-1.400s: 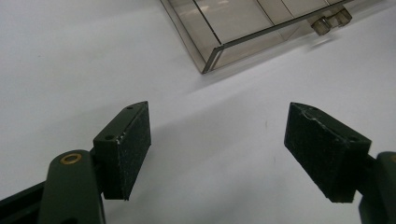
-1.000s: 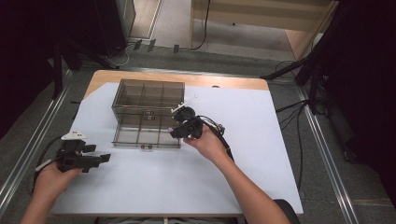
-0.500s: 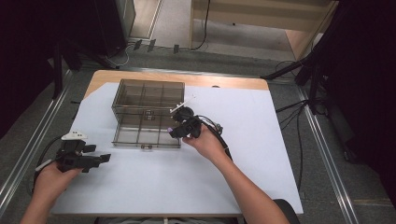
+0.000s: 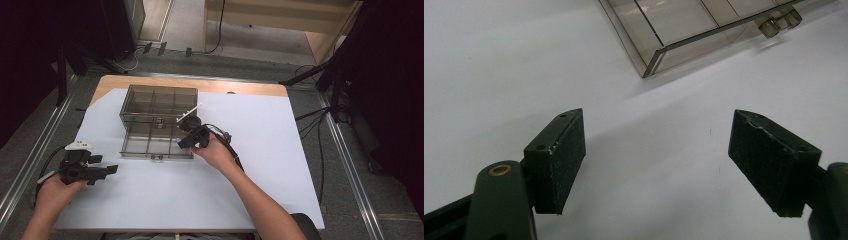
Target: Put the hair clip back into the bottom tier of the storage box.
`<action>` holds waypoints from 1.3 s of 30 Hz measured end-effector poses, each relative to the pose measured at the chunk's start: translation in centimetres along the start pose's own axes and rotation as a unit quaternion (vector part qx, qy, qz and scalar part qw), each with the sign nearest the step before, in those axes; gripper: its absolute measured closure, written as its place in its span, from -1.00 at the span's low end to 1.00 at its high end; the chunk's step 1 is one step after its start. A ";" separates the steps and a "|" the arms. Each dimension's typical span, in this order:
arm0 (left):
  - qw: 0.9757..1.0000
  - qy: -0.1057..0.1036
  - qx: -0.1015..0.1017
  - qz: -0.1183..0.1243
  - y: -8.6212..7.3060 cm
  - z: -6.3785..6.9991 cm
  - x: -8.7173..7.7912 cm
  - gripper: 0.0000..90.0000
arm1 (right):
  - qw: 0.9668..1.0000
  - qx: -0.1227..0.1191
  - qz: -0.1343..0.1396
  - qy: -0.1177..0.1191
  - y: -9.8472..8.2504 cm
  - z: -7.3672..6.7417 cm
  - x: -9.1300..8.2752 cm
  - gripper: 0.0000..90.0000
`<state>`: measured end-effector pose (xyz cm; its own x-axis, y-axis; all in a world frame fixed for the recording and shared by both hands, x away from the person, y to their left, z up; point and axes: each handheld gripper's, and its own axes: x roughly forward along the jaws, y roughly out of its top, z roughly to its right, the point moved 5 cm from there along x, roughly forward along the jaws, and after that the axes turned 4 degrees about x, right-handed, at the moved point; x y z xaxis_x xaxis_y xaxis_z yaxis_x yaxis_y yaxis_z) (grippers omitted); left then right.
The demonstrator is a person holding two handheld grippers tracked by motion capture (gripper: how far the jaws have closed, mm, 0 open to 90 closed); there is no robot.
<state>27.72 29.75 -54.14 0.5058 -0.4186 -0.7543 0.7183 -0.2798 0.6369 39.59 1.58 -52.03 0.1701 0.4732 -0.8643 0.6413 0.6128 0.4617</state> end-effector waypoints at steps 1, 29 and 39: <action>1.000 0.000 0.000 0.000 0.0 0.0 0.0 -0.48 | 1.000 0.000 0.000 0.000 0.0 0.0 0.0 0.71; 1.000 0.003 -0.005 0.001 -0.4 -0.1 -0.3 -0.48 | 0.999 -0.010 -0.034 -0.022 -0.3 -0.2 1.7 0.71; 1.000 0.003 -0.005 0.002 -0.4 0.0 -0.3 -0.48 | 0.999 -0.012 -0.035 -0.022 -0.3 -0.2 1.9 0.70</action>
<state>27.30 30.03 -54.19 0.5116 -0.4136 -0.7531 0.7215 -0.2691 0.6380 39.55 2.40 -53.74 0.1597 0.4005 -0.9023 0.6345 0.6586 0.4046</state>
